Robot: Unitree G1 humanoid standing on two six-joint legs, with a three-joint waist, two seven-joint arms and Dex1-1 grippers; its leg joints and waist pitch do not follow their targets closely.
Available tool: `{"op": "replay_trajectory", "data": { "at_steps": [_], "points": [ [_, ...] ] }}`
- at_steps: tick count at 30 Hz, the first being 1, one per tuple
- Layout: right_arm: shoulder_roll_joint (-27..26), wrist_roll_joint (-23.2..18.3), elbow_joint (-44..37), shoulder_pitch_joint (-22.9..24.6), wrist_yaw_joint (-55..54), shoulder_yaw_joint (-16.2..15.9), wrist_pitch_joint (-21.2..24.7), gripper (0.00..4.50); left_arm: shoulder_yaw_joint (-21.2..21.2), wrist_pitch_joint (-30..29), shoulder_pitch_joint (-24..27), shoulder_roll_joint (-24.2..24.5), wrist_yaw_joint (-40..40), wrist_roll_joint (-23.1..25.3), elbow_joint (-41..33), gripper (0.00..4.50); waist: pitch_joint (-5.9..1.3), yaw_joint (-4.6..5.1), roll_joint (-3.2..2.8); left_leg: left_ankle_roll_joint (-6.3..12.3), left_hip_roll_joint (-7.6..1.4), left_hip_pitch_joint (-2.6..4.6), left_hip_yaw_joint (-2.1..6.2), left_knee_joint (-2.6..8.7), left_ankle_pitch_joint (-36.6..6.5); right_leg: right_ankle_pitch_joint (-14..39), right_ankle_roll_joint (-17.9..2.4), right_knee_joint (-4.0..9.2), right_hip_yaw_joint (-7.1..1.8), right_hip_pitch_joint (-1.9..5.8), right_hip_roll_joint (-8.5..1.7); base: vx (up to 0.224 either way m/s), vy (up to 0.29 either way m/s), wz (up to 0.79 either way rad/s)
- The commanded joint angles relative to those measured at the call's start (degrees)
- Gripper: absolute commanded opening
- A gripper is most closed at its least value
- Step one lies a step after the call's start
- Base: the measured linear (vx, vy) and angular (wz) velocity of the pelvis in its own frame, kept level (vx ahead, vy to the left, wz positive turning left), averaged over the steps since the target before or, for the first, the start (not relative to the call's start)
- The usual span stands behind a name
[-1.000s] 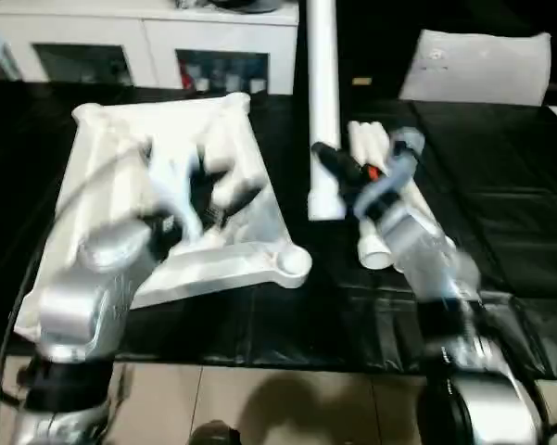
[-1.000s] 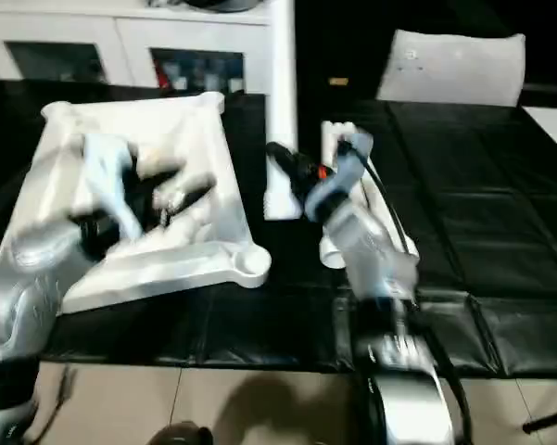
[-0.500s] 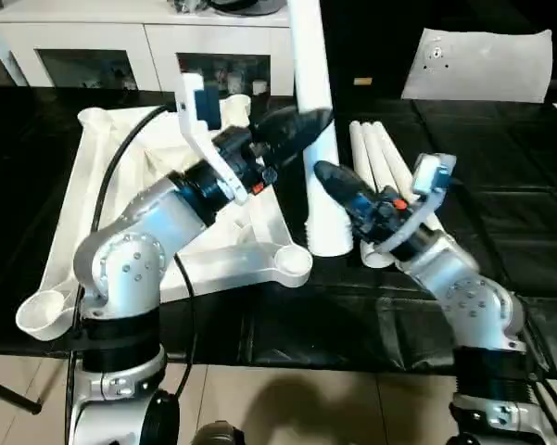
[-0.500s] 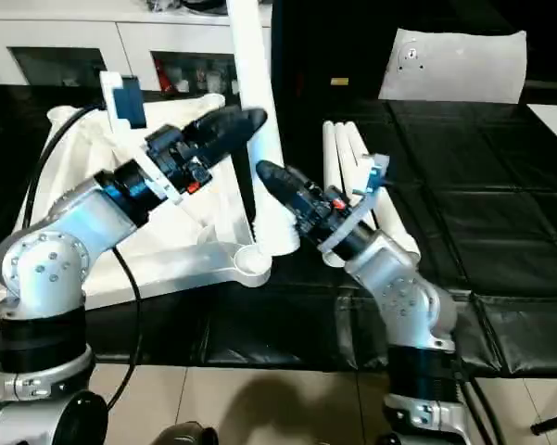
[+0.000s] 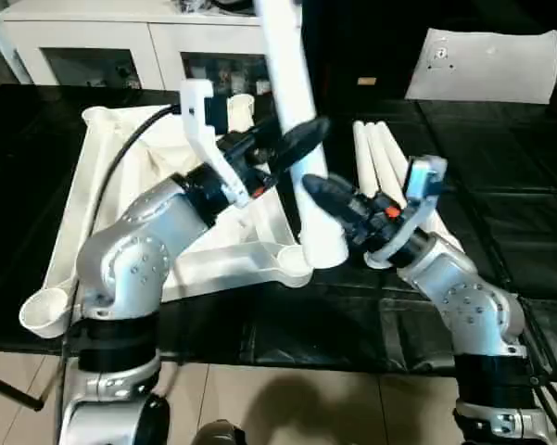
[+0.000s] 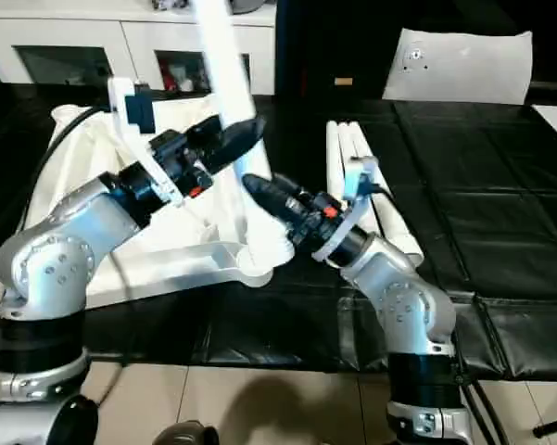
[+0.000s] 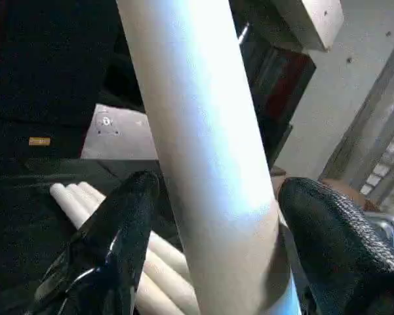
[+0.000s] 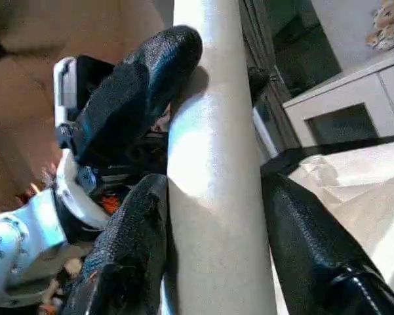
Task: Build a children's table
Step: Pick table leg
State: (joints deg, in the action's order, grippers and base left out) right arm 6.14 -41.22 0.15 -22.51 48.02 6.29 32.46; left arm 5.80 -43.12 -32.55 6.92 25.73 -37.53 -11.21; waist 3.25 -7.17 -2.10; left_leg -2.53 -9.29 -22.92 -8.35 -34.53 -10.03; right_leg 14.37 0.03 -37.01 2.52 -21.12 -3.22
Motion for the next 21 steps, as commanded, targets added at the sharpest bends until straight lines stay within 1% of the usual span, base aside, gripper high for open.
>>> {"op": "replay_trajectory", "data": {
  "at_steps": [1,2,3,4,5,6,7,9,13,16,19,20,21],
  "points": [
    [-0.1,1.7,-0.6,-0.4,-0.1,-0.8,-2.6,1.83,-2.0,1.7,0.4,1.5,1.2,2.2,-1.3,2.99,-4.17,-0.25,-0.14,0.69,-3.40,1.14,0.98,3.72,-4.7,-3.6,-11.5,4.24,-2.39,2.26,-4.88,0.000,0.000,0.00],
    [-0.1,2.2,-0.5,-0.5,-0.2,-1.0,-3.1,1.83,-2.5,2.5,0.5,1.9,1.6,3.0,-1.3,2.99,-4.20,-0.23,-0.17,0.63,-3.39,1.16,0.92,3.70,-4.8,-3.7,-11.4,4.22,-2.41,2.25,-4.84,0.000,0.000,0.00],
    [-0.3,2.6,-0.3,-0.6,-0.5,-1.1,-3.7,1.83,-2.7,3.3,0.7,2.0,1.9,3.4,-1.2,2.99,-4.25,-0.27,-0.64,0.49,-3.36,1.20,1.02,3.67,-4.7,-4.2,-11.4,4.06,-2.39,2.22,-4.83,0.000,0.000,0.00],
    [-0.5,3.3,0.2,-0.7,-0.9,-1.2,-4.8,1.83,-3.0,5.2,0.8,2.2,2.7,4.1,-1.2,2.99,-4.20,-0.20,-0.52,0.47,-3.39,1.20,0.99,3.75,-5.0,-4.2,-11.4,4.22,-2.38,2.17,-4.76,0.000,0.000,0.00],
    [-0.7,3.9,0.6,-0.9,-1.4,-1.3,-5.9,1.83,-3.3,6.6,1.0,2.3,3.5,4.5,-1.2,2.99,-4.19,-0.25,-0.31,0.33,-3.38,1.15,0.99,3.74,-5.2,-4.3,-11.5,4.22,-2.41,2.25,-4.89,0.000,0.000,0.00],
    [-0.9,4.2,1.0,-1.1,-1.7,-1.2,-6.7,1.83,-3.4,6.9,1.2,2.5,4.1,4.2,-1.4,2.99,-4.19,-0.16,-0.36,0.15,-3.41,1.19,0.93,3.79,-5.6,-4.4,-11.6,4.21,-2.41,2.18,-4.84,0.000,0.000,0.00],
    [-1.0,4.3,1.1,-1.1,-1.8,-1.2,-7.0,1.83,-3.4,6.7,1.3,2.6,4.2,3.9,-1.5,2.99,-4.23,-0.21,-0.36,0.07,-3.38,1.17,0.95,3.79,-5.6,-4.6,-11.7,4.09,-2.42,2.30,-4.88,0.000,0.000,0.00],
    [-1.1,4.6,1.3,-1.0,-1.6,-1.4,-7.5,1.83,-3.5,6.3,1.7,2.6,4.9,3.2,-1.9,2.99,-4.21,-0.23,-0.43,0.14,-3.37,1.21,0.94,3.77,-5.6,-5.1,-11.8,4.03,-2.39,2.23,-4.80,0.000,0.000,0.00],
    [-0.9,6.2,1.8,-0.6,-0.8,-2.8,-8.9,1.83,-3.8,5.7,2.2,2.5,4.8,2.5,-2.3,2.99,-4.19,-0.18,-0.51,-0.01,-3.35,1.21,0.94,3.80,-6.3,-4.8,-12.0,4.05,-2.40,2.23,-4.78,0.000,0.000,0.00],
    [-0.8,7.5,2.1,-0.4,-0.9,-3.5,-10.2,1.83,-3.1,4.5,2.0,0.5,2.7,1.1,-1.5,2.99,-4.22,-0.21,-0.51,0.12,-3.38,1.17,0.93,3.72,-5.9,-5.5,-12.3,3.99,-2.43,2.31,-4.88,0.000,0.000,0.00],
    [-0.7,8.1,2.0,-0.3,-1.1,-4.1,-10.9,1.83,-2.7,3.7,2.0,-0.2,2.0,0.1,-1.3,2.99,-4.23,-0.21,-0.41,0.35,-3.34,1.18,0.91,3.65,-5.7,-6.2,-12.6,3.91,-2.40,2.31,-4.76,0.000,0.000,0.00],
    [-0.6,8.4,2.0,-0.3,-1.1,-4.3,-11.2,1.83,-2.5,3.3,2.0,-0.7,1.4,-0.3,-1.1,2.99,-4.19,-0.15,-0.26,0.54,-3.28,1.12,0.88,3.65,-5.6,-6.4,-12.6,3.96,-2.42,2.36,-4.74,0.000,0.000,0.00],
    [-0.5,8.6,2.0,-0.3,-1.0,-4.5,-11.5,1.83,-2.3,3.0,1.9,-1.1,1.1,-0.5,-1.0,2.90,-4.19,-0.17,-0.27,0.77,-3.28,1.08,0.89,3.62,-5.4,-6.3,-12.6,3.97,-2.42,2.41,-4.78,0.000,0.000,0.00]
  ]
}}
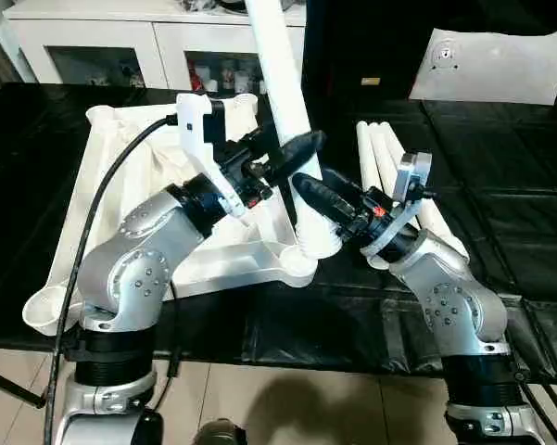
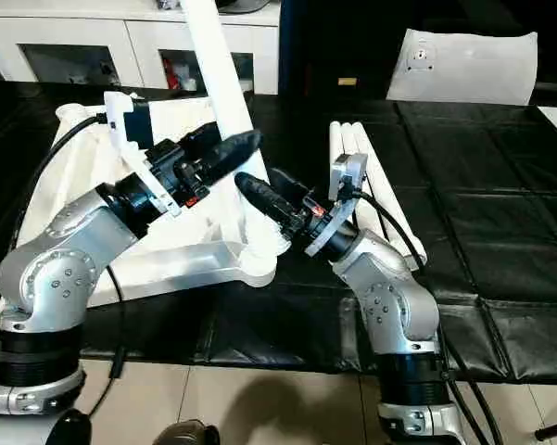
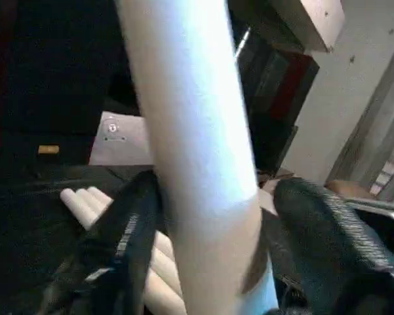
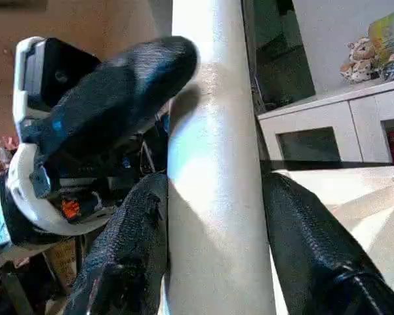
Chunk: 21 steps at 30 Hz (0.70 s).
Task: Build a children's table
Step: Pick table leg
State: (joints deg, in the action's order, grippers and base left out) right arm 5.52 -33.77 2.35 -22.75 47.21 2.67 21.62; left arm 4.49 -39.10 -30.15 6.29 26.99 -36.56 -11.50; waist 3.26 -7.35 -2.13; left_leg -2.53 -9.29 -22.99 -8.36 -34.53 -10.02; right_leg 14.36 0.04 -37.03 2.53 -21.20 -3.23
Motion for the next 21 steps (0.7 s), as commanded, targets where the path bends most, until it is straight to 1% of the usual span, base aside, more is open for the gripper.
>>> {"op": "replay_trajectory", "data": {
  "at_steps": [1,3,4,5,6,8,9,11,12,14,16,21],
  "points": [
    [0.2,1.3,-0.1,-0.1,-0.1,-1.0,-0.8,1.83,-0.8,-1.2,-0.6,-0.9,-0.7,-1.6,-0.6,2.90,-4.21,-0.03,-0.37,0.85,-3.35,1.21,0.91,3.60,-5.5,-6.0,-12.6,4.03,-2.42,2.41,-4.81,0.000,0.000,0.00],
    [0.2,1.4,0.0,-0.2,0.0,-1.2,-1.0,1.83,-0.7,-1.3,-0.7,-1.2,-1.1,-1.7,-0.4,2.59,-4.22,-0.02,-0.34,0.89,-3.36,1.16,0.94,3.62,-5.6,-5.7,-12.5,4.01,-2.43,2.47,-4.76,0.000,0.000,0.00],
    [0.2,1.6,0.2,-0.3,0.2,-1.3,-1.4,1.83,-0.4,-1.6,-0.9,-1.7,-1.9,-1.6,0.0,2.53,-4.21,-0.02,-0.44,0.96,-3.35,1.18,0.96,3.62,-5.8,-5.6,-12.5,4.07,-2.44,2.46,-4.77,0.000,0.000,0.00],
    [0.1,1.8,0.4,-0.4,0.2,-1.4,-1.8,1.83,-0.1,-1.9,-1.2,-1.9,-2.7,-1.6,0.3,2.53,-4.18,0.02,-0.41,0.89,-3.39,1.22,0.95,3.66,-6.0,-5.5,-12.5,4.06,-2.42,2.39,-4.74,0.000,0.000,0.00],
    [0.1,2.1,0.5,-0.6,0.3,-1.7,-2.4,1.83,-0.5,-1.6,-1.4,-1.3,-3.6,0.3,1.3,2.51,-4.22,0.02,-0.31,0.93,-3.41,1.26,0.95,3.61,-6.1,-5.6,-12.6,4.10,-2.44,2.40,-4.74,0.000,0.000,0.00],
    [0.1,2.2,0.5,-0.7,0.3,-1.8,-2.5,1.83,-1.4,-0.9,-1.5,-0.2,-3.2,1.9,1.9,2.12,-4.20,-0.03,-0.27,1.10,-3.32,1.19,0.96,3.63,-5.7,-5.7,-12.3,4.10,-2.44,2.44,-4.70,0.000,0.000,0.00],
    [0.1,2.2,0.5,-0.7,0.3,-1.8,-2.5,1.83,-1.4,-0.9,-1.5,-0.2,-3.2,1.9,1.9,2.14,-4.23,-0.07,-0.33,1.21,-3.30,1.20,0.99,3.60,-5.4,-5.7,-12.1,4.09,-2.42,2.44,-4.68,0.000,0.000,0.00],
    [0.4,2.5,0.4,-0.6,0.8,-2.4,-2.7,1.83,-0.7,-2.6,-1.5,-0.1,-4.4,1.7,2.5,2.14,-4.32,-0.04,-0.20,1.14,-3.33,1.19,0.97,3.54,-4.7,-6.8,-12.4,3.85,-2.39,2.48,-4.71,0.000,0.000,0.00],
    [0.4,2.5,0.4,-0.6,0.9,-2.6,-2.7,1.83,-0.3,-3.1,-1.6,-0.3,-5.0,1.4,2.7,2.06,-4.28,-0.07,-0.28,1.26,-3.30,1.18,0.96,3.52,-4.7,-7.1,-12.6,3.89,-2.37,2.42,-4.69,0.000,0.000,0.00],
    [0.6,3.1,0.2,-0.5,1.4,-3.5,-3.0,1.82,1.4,-5.4,-1.8,-1.0,-6.3,-0.9,3.3,1.95,-4.31,-0.11,-0.37,1.19,-3.30,1.23,0.92,3.44,-4.9,-7.0,-12.9,3.79,-2.39,2.44,-4.76,0.000,0.000,0.00],
    [0.6,3.6,0.1,-0.4,1.6,-4.1,-3.4,1.82,2.0,-6.5,-1.9,-1.1,-6.5,-2.2,3.4,1.93,-4.25,-0.11,-0.25,1.14,-3.27,1.19,0.93,3.48,-5.2,-6.3,-13.1,3.93,-2.37,2.47,-4.76,0.000,0.000,0.00],
    [0.6,4.6,0.6,-0.6,1.4,-4.5,-4.2,1.82,2.5,-5.8,-2.1,-0.9,-6.2,-2.7,3.3,1.91,-4.24,-0.14,-0.29,1.28,-3.29,1.15,0.97,3.53,-5.2,-6.0,-12.7,4.01,-2.43,2.49,-4.78,0.000,0.000,0.00]
  ]
}}
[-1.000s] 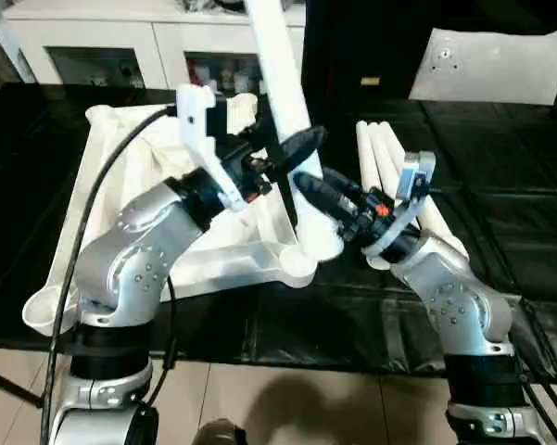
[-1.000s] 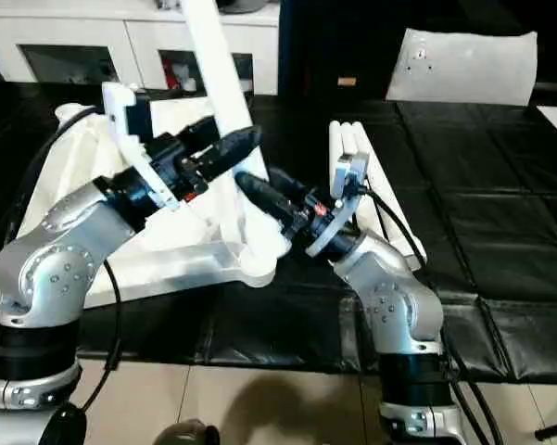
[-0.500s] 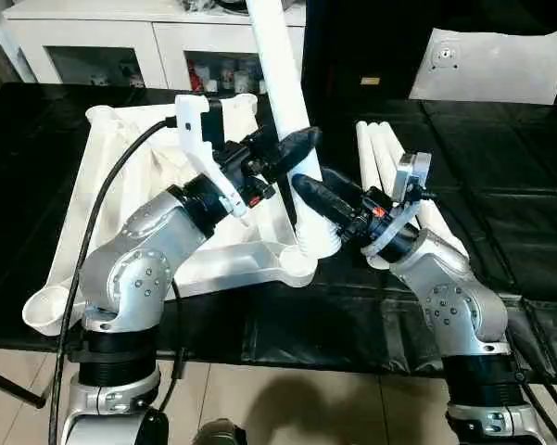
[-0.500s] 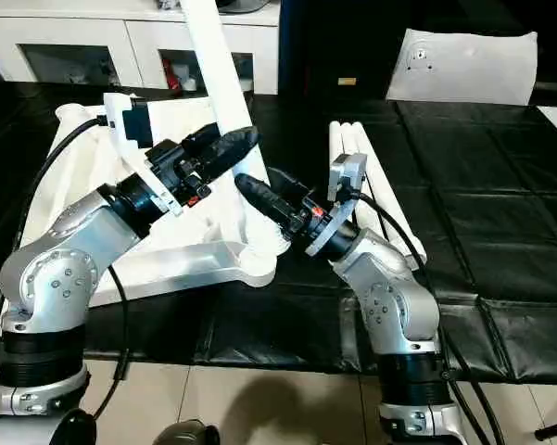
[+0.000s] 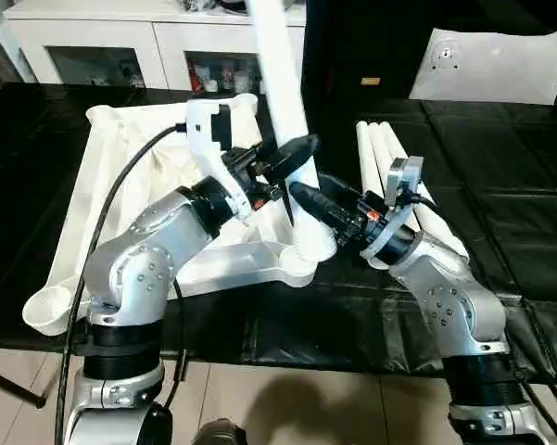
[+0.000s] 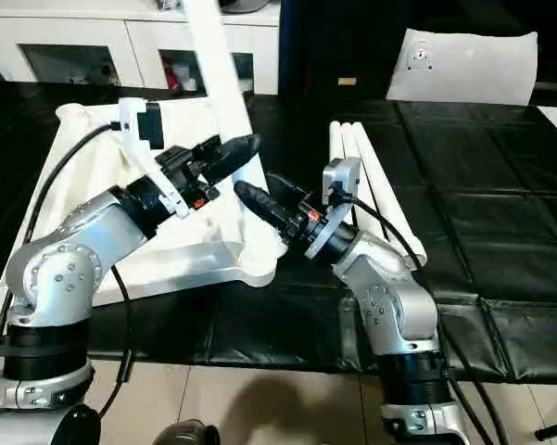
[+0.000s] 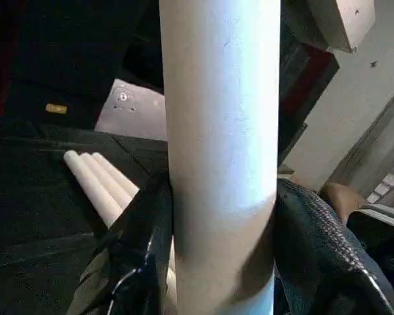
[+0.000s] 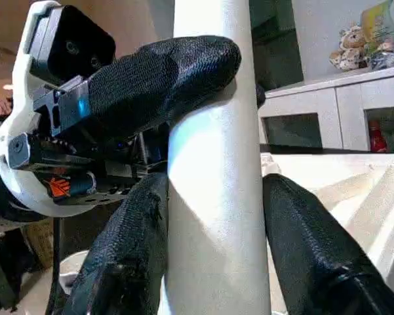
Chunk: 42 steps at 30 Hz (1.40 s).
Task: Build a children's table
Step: Pick table leg
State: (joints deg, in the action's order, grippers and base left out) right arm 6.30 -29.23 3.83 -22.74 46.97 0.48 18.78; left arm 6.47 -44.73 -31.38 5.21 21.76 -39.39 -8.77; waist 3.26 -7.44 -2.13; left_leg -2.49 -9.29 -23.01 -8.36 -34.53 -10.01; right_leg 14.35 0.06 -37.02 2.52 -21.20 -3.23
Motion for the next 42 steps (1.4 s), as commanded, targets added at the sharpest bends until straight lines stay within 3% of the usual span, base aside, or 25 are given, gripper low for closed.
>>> {"op": "replay_trajectory", "data": {
  "at_steps": [1,8,9,12,15,17,18,19,20,22,25,27,31,33,34,38,39,41,42],
  "points": [
    [-0.1,0.3,-0.7,-0.6,1.5,-2.4,-1.6,1.82,0.3,0.1,-0.9,0.3,-0.7,0.3,0.4,1.91,-4.24,-0.04,-0.26,1.32,-3.31,1.19,0.96,3.53,-5.2,-6.3,-12.7,3.98,-2.41,2.45,-4.75,0.000,0.000,0.00],
    [0.2,2.5,-0.5,-0.7,0.0,-2.9,-2.1,1.82,-0.5,2.9,-1.0,1.8,-0.1,2.9,0.4,1.90,-4.26,-0.03,-0.31,1.34,-3.35,1.27,0.99,3.58,-5.3,-6.1,-12.4,3.99,-2.41,2.43,-4.71,0.000,0.000,0.00],
    [0.2,2.8,-0.3,-0.8,-0.3,-3.1,-1.9,1.82,-1.0,3.9,-1.1,2.6,0.1,4.2,0.7,1.90,-4.24,0.01,-0.10,1.35,-3.30,1.26,0.93,3.58,-5.2,-6.1,-12.4,4.01,-2.42,2.42,-4.67,0.000,0.000,0.00],
    [0.1,2.7,0.1,-1.0,-0.2,-3.4,-1.2,2.52,-1.4,5.7,-1.5,3.8,0.3,6.0,1.6,1.89,-4.26,-0.01,-0.16,1.45,-3.31,1.26,0.97,3.61,-5.1,-5.7,-12.1,3.96,-2.45,2.40,-4.73,0.000,0.000,0.00],
    [-0.3,2.3,0.5,-1.4,-0.1,-3.2,-1.6,2.62,-1.6,6.5,-2.3,5.0,1.0,7.1,2.2,1.89,-4.28,-0.01,-0.29,1.34,-3.34,1.29,1.04,3.60,-5.0,-6.3,-12.0,3.94,-2.40,2.42,-4.73,0.000,0.000,0.00],
    [-0.2,2.3,1.0,-1.9,0.0,-3.0,-2.0,2.98,-1.9,6.7,-2.5,6.1,1.8,7.5,2.5,1.89,-4.29,0.03,-0.34,1.17,-3.31,1.29,1.04,3.64,-5.3,-6.3,-11.8,3.87,-2.39,2.40,-4.72,0.000,0.000,0.00],
    [-0.2,2.3,1.0,-1.9,0.0,-3.0,-2.0,2.98,-1.9,6.7,-2.5,6.1,1.8,7.5,2.5,1.89,-4.31,0.06,-0.09,1.21,-3.31,1.31,1.02,3.62,-5.1,-6.4,-11.8,3.79,-2.38,2.44,-4.75,0.000,0.000,0.00],
    [0.0,1.6,1.0,-2.3,0.4,-2.6,-1.3,3.02,-1.9,6.9,-2.6,6.6,2.4,7.5,2.8,1.88,-4.27,0.09,-0.23,1.17,-3.33,1.31,0.98,3.64,-5.1,-6.3,-12.0,3.84,-2.37,2.33,-4.75,0.000,0.000,0.00],
    [0.4,0.4,0.7,-2.9,0.6,-1.7,0.3,3.02,-2.1,7.3,-2.8,7.6,3.8,7.4,3.2,1.88,-4.26,0.15,-0.01,1.18,-3.36,1.34,0.98,3.68,-5.1,-6.3,-12.2,3.85,-2.38,2.36,-4.75,0.000,0.000,0.00],
    [0.7,-0.1,0.6,-3.2,0.7,-1.4,1.0,3.35,-2.3,7.6,-3.0,8.1,4.5,7.4,3.4,1.88,-4.33,0.10,-0.14,1.33,-3.27,1.38,0.94,3.63,-4.7,-6.0,-12.4,3.75,-2.39,2.29,-4.69,0.000,0.000,0.00],
    [4.0,-2.2,0.0,-5.3,1.2,-0.8,8.5,3.42,-2.8,6.9,-3.6,9.5,8.8,5.8,4.2,1.88,-4.28,-0.26,0.32,1.56,-3.29,1.48,0.76,3.54,-3.7,-5.8,-12.5,3.76,-2.47,2.24,-4.64,0.000,0.000,0.00],
    [4.7,-2.6,0.1,-5.8,1.6,-0.7,9.6,3.53,-2.8,6.3,-3.6,9.6,9.9,5.0,4.1,1.88,-4.34,-0.62,0.19,1.56,-3.27,1.48,0.66,3.43,-3.1,-6.1,-12.6,3.65,-2.51,2.17,-4.75,0.000,0.000,0.00],
    [9.3,-5.8,1.0,-8.4,7.7,-0.3,14.1,3.53,-3.5,4.8,-4.5,11.1,16.1,1.8,4.2,1.88,-4.43,-0.71,1.21,2.40,-3.12,1.27,0.49,3.30,-2.0,-6.5,-12.8,3.44,-2.43,2.41,-4.79,0.000,0.000,0.00],
    [10.1,-6.3,1.4,-8.9,9.0,-0.4,14.8,3.53,-3.6,4.8,-4.7,11.3,17.6,0.9,4.0,1.88,-4.35,-0.87,0.88,2.76,-3.14,1.22,0.41,3.21,-1.9,-5.9,-13.0,3.49,-2.43,2.22,-4.81,0.000,0.000,0.00],
    [11.0,-6.6,1.8,-9.4,10.5,-0.5,15.1,3.53,-3.7,4.6,-4.9,11.7,19.3,0.0,3.8,1.88,-4.32,-0.78,1.36,2.84,-3.17,1.26,0.31,3.25,-2.2,-5.7,-13.1,3.58,-2.43,2.22,-4.80,0.000,0.000,0.00],
    [13.9,-7.5,1.9,-10.5,15.5,-2.1,17.9,3.60,-5.0,4.0,-5.7,13.4,25.1,-1.4,3.6,1.88,-4.37,-0.88,1.31,3.16,-3.20,1.33,0.36,3.22,-2.1,-5.0,-13.3,3.47,-2.35,2.23,-4.80,0.000,0.000,0.00],
    [14.8,-7.4,2.0,-10.6,17.1,-2.9,18.3,3.63,-5.6,4.0,-6.0,14.0,27.2,-1.8,3.5,1.88,-4.36,-0.83,1.60,3.40,-3.14,1.29,0.27,3.17,-1.6,-5.5,-13.6,3.48,-2.33,2.26,-4.77,0.000,0.000,0.00],
    [15.9,-6.9,2.5,-11.0,19.1,-4.2,18.6,3.63,-6.6,3.8,-6.8,14.7,31.0,-2.6,3.4,1.88,-4.31,-0.90,1.51,3.50,-3.19,1.30,0.23,3.14,-1.4,-5.4,-13.8,3.40,-2.33,2.18,-4.82,0.000,0.000,0.00],
    [16.0,-6.9,2.5,-11.1,19.2,-4.3,18.6,3.63,-6.7,3.8,-6.9,14.7,31.5,-2.8,3.4,1.88,-4.26,-0.82,1.91,3.63,-3.15,1.25,0.13,3.16,-1.5,-5.2,-13.9,3.47,-2.34,2.22,-4.80,0.000,0.000,0.00]
  ]
}}
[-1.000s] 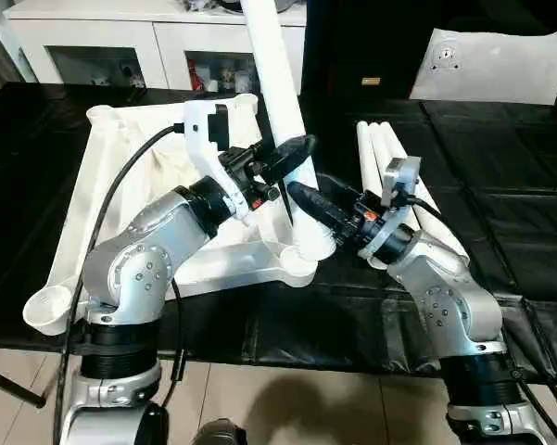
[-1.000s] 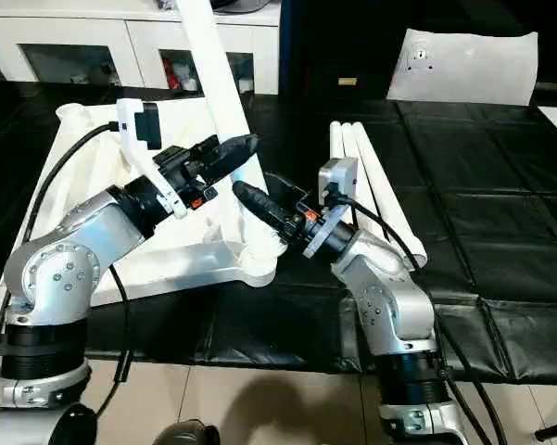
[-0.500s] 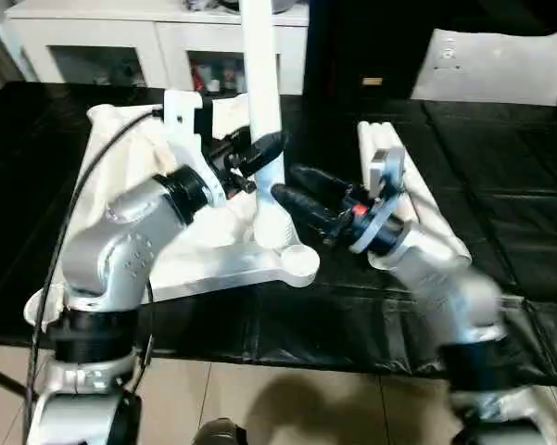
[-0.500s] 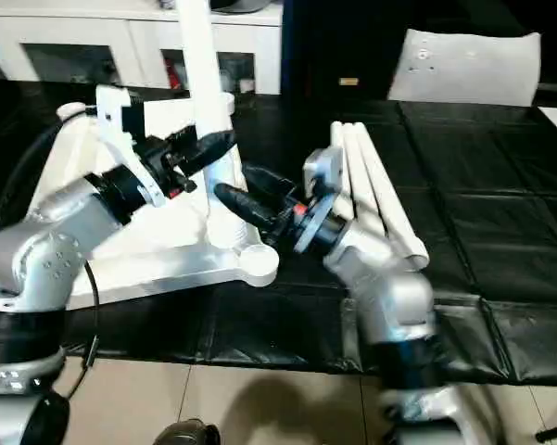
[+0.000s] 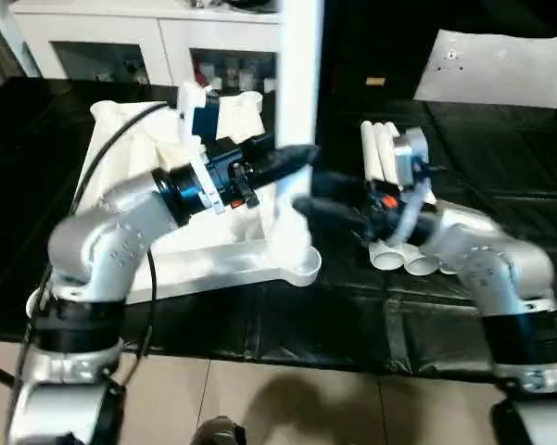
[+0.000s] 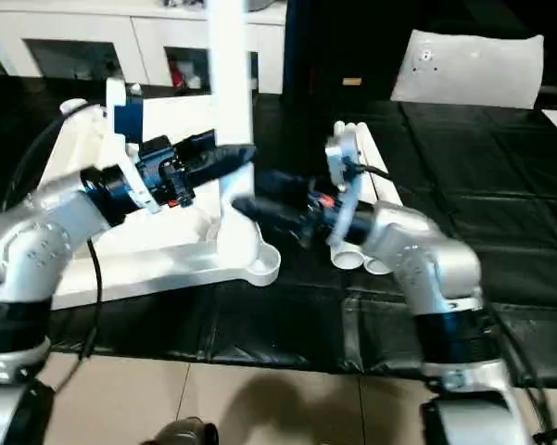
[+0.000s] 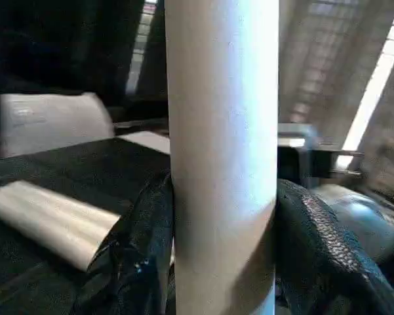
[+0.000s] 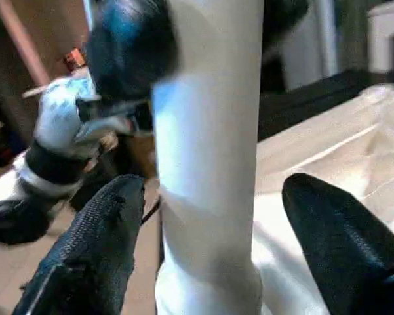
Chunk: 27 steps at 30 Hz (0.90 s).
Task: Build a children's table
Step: Pick table leg
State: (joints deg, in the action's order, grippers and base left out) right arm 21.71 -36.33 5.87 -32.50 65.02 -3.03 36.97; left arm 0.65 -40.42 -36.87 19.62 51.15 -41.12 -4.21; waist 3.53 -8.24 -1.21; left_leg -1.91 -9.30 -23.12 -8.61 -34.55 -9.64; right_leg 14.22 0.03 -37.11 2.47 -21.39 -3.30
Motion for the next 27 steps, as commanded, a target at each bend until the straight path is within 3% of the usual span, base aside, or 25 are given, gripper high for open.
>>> {"op": "replay_trajectory", "data": {
  "at_steps": [1,2,13,14,27],
  "points": [
    [0.7,0.2,0.5,-1.4,1.2,-0.9,0.5,3.63,-1.0,-0.6,-1.6,0.3,2.4,-1.2,-1.2,1.88,-4.56,-0.06,0.77,2.97,-3.24,1.45,0.40,3.15,-1.8,-4.7,-14.2,3.46,-2.27,2.28,-4.85,0.000,0.000,0.00],
    [1.0,0.0,0.7,-1.7,2.4,-1.5,0.8,3.63,-1.5,-1.0,-2.5,0.3,3.7,-1.8,-1.1,1.88,-4.55,-0.02,1.07,2.95,-3.23,1.45,0.34,3.15,-2.0,-4.7,-14.4,3.49,-2.26,2.35,-4.84,0.000,0.000,0.00],
    [3.0,0.9,0.7,-2.3,7.6,-5.0,1.9,3.63,-6.2,0.5,-5.0,1.7,9.9,1.0,1.0,1.88,-4.50,-0.13,1.20,2.52,-3.34,1.46,0.30,3.20,-3.0,-2.8,-14.5,3.63,-2.28,2.38,-5.00,0.000,0.000,0.00],
    [3.0,1.0,0.8,-2.3,7.7,-5.0,1.9,3.36,-6.3,0.6,-5.0,1.7,10.0,1.1,1.1,1.88,-4.48,-0.13,1.20,2.49,-3.34,1.48,0.30,3.21,-3.1,-2.5,-14.5,3.63,-2.28,2.33,-4.95,0.000,0.000,0.00],
    [2.9,2.5,1.5,-2.3,9.2,-6.8,0.8,2.41,-7.4,3.0,-6.0,1.6,10.2,4.1,3.5,1.88,-4.65,-0.30,1.20,2.60,-3.42,1.54,0.30,3.13,-2.5,-3.5,-14.8,3.43,-2.19,2.22,-5.01,0.000,0.000,0.00]
  ]
}}
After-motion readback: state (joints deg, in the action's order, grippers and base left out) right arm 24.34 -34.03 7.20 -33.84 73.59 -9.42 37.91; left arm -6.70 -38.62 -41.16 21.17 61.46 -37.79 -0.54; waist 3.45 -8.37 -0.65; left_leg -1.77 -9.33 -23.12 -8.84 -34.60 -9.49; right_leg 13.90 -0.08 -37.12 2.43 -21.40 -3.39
